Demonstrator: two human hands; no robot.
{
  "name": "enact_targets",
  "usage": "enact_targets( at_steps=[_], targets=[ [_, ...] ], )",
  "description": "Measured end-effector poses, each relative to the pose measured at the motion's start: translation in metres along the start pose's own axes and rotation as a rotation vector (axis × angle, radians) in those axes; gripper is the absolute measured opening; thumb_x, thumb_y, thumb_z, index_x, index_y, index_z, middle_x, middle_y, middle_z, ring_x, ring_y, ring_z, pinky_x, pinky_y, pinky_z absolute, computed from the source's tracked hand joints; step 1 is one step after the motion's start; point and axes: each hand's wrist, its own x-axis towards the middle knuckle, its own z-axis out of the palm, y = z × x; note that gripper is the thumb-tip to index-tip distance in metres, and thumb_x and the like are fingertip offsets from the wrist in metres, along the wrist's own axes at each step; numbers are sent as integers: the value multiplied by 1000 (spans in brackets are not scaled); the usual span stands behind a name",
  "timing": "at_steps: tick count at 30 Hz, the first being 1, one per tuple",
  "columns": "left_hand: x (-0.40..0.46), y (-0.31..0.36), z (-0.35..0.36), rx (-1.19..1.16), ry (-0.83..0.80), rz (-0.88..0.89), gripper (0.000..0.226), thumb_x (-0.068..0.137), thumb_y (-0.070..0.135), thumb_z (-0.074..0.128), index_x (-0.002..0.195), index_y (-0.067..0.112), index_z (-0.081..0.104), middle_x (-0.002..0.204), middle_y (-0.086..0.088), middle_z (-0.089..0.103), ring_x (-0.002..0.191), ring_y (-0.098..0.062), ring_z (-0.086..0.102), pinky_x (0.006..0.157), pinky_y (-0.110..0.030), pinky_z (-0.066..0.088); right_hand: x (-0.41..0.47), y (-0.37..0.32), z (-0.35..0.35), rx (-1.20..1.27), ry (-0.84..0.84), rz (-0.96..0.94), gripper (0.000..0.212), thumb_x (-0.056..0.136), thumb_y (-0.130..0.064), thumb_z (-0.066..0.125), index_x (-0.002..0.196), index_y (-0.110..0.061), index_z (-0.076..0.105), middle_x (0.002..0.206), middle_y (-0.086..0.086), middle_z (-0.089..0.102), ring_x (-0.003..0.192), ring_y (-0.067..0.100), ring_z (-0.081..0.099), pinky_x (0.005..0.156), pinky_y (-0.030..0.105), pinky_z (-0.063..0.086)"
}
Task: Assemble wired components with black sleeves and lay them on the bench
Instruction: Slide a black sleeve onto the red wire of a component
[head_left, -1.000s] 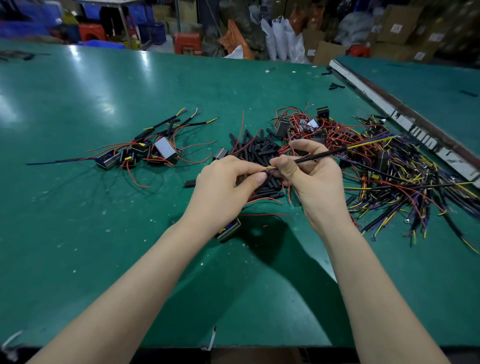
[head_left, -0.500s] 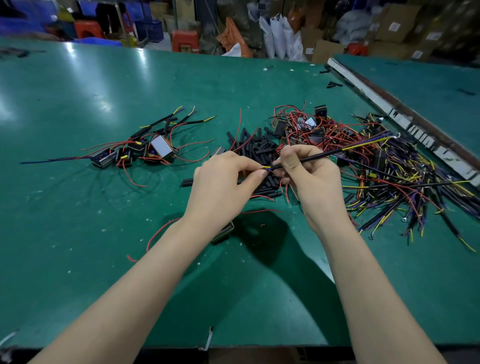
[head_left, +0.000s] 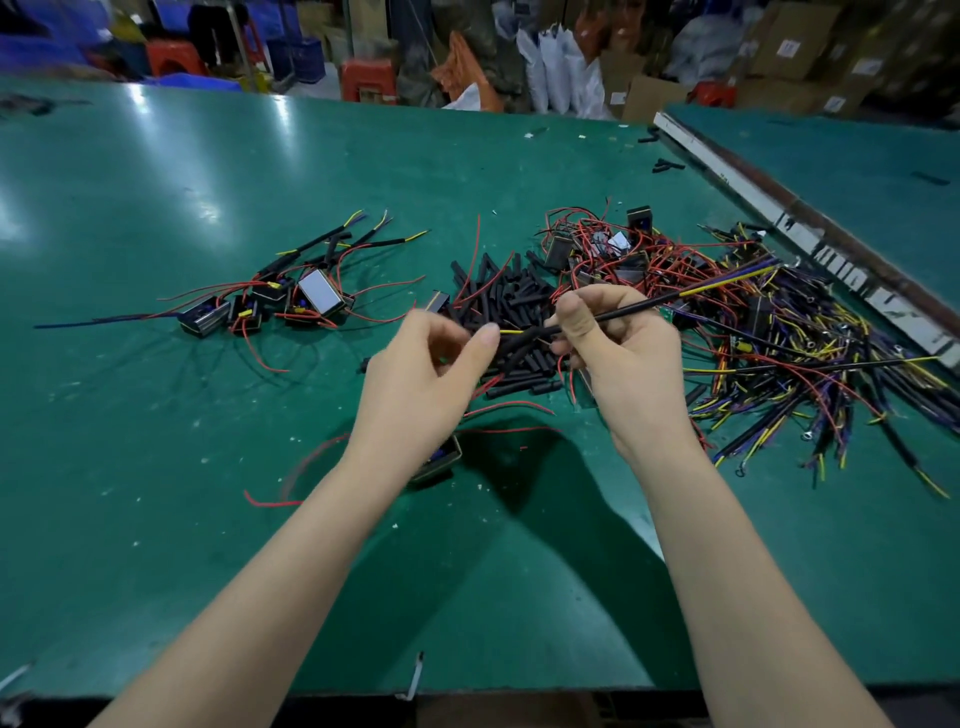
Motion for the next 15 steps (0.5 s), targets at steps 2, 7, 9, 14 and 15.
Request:
enact_targets(
  at_steps=[2, 7, 9, 14, 15],
  targets=[
    [-6, -9, -4, 166, -122, -6, 33, 83, 60, 55, 67, 31, 60, 59, 16, 57, 64, 1, 50, 78, -30, 39, 0, 0, 1, -6, 17, 14, 24, 73, -38, 66, 84, -19, 58, 71, -3, 67, 57, 6, 61, 55, 16, 46],
    [-6, -10, -8, 49, -275, 0, 25, 83, 57, 60, 74, 35, 66, 68, 16, 61, 71, -6, 52, 89, -43, 37, -1, 1, 2, -28, 8, 21, 24, 74, -39, 66, 85, -19, 59, 73, -1, 67, 58, 6, 62, 59, 16, 47],
    [-6, -6, -8, -54, -307, -13, 31, 77, 64, 61, 81, 34, 69, 69, 14, 61, 66, -3, 49, 87, -44, 38, 0, 2, 1, -25, 10, 26, 23, 75, -37, 66, 86, -18, 59, 75, 2, 67, 59, 6, 62, 60, 16, 48],
    [-2, -1, -5, -69, -238, -37, 20, 82, 47, 67, 77, 29, 71, 79, -2, 67, 67, -10, 51, 89, -45, 39, 0, 4, 0, -69, -3, 16, 16, 82, -29, 69, 88, -17, 59, 75, 1, 66, 58, 5, 62, 62, 17, 49],
    [-1, 1, -4, -60, -223, -35, 19, 82, 46, 67, 77, 28, 71, 77, -3, 66, 66, -11, 49, 87, -44, 39, 0, 4, 0, -67, -4, 11, 19, 80, -32, 69, 88, -17, 59, 76, 1, 66, 58, 5, 62, 62, 17, 50]
  ],
)
